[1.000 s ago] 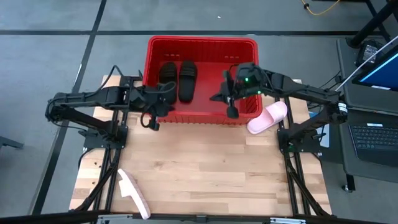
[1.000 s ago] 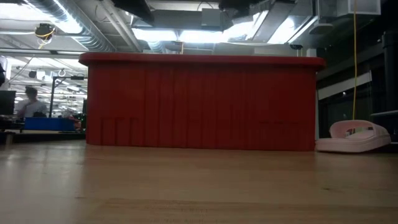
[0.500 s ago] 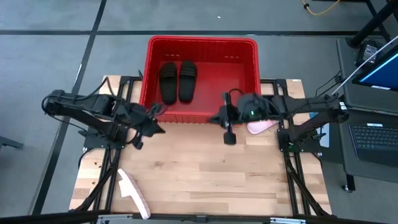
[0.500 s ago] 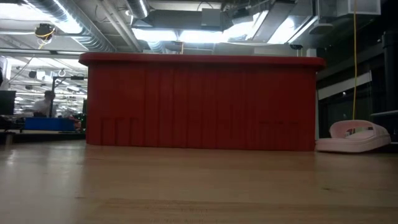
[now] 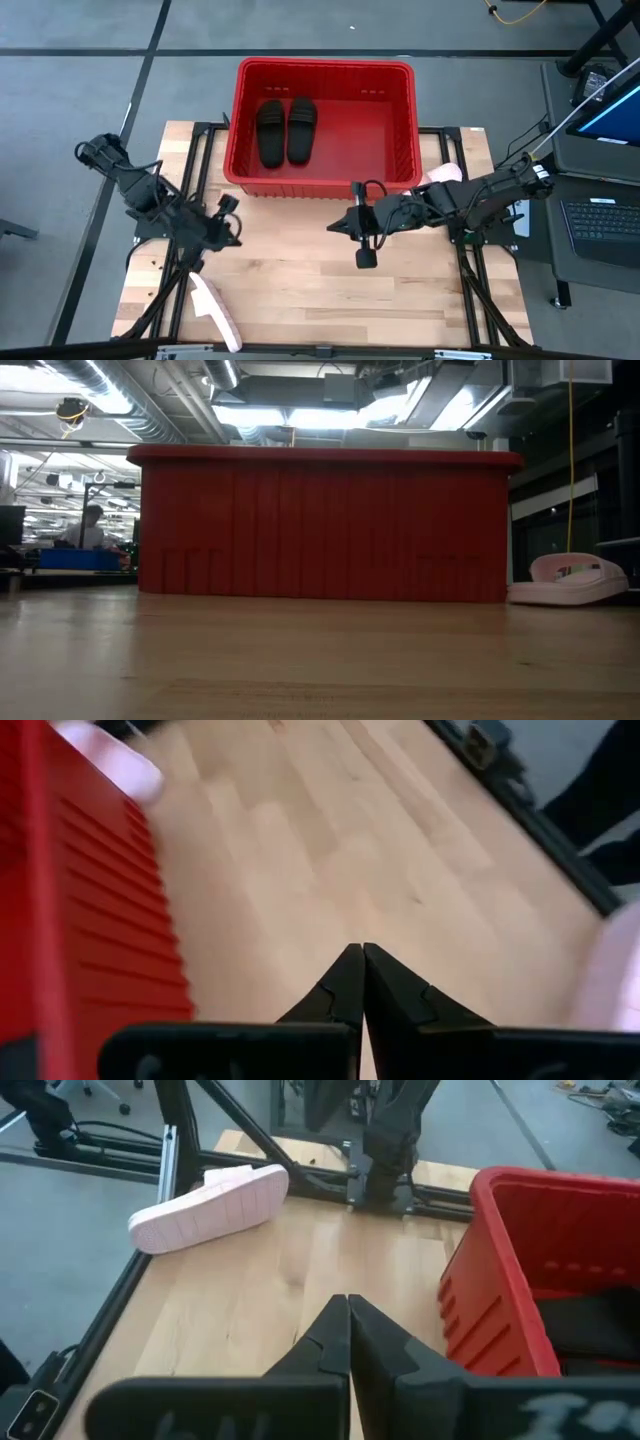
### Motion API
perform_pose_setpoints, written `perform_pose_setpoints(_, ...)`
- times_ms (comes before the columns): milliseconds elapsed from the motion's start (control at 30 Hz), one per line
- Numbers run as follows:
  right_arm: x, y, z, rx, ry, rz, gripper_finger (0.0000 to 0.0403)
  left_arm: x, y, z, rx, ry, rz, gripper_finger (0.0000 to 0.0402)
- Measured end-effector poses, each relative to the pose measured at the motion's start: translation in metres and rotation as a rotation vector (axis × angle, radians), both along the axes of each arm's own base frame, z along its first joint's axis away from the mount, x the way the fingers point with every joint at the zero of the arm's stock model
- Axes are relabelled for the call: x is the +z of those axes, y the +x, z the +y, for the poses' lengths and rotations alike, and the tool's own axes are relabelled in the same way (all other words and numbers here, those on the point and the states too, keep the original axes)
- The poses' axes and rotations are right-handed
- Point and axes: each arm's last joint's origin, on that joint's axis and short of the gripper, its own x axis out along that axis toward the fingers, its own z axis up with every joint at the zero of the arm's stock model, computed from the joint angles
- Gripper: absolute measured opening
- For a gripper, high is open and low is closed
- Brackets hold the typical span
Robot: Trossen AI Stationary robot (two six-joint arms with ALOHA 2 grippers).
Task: Pick and place slides into bin
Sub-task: Put the pink slide into the red bin
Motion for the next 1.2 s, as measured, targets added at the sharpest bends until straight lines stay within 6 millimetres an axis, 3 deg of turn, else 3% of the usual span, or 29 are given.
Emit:
perform_pose_setpoints(233,0.005,0.002,0.002,0.004,0.011,-0.053,0.0004,-0.003,-0.014,-0.019,0.041,-0.078,0.136,0.0001)
perform_pose_setpoints(567,0.006,0.005,-0.005,-0.008,-0.003,-0.069,0.0004,0.009,-0.021,-0.051,0.041,-0.051,0.446,0.0001)
perform_pose_setpoints(767,0.006,0.006,-0.01,-0.024,-0.003,-0.07,0.0004,0.01,-0.023,-0.061,0.078,-0.075,0.474,0.0004)
perform_pose_setpoints(1200,0.006,0.008,-0.016,-0.04,0.0,-0.068,0.0004,0.009,-0.021,-0.062,0.212,-0.134,0.473,0.0006)
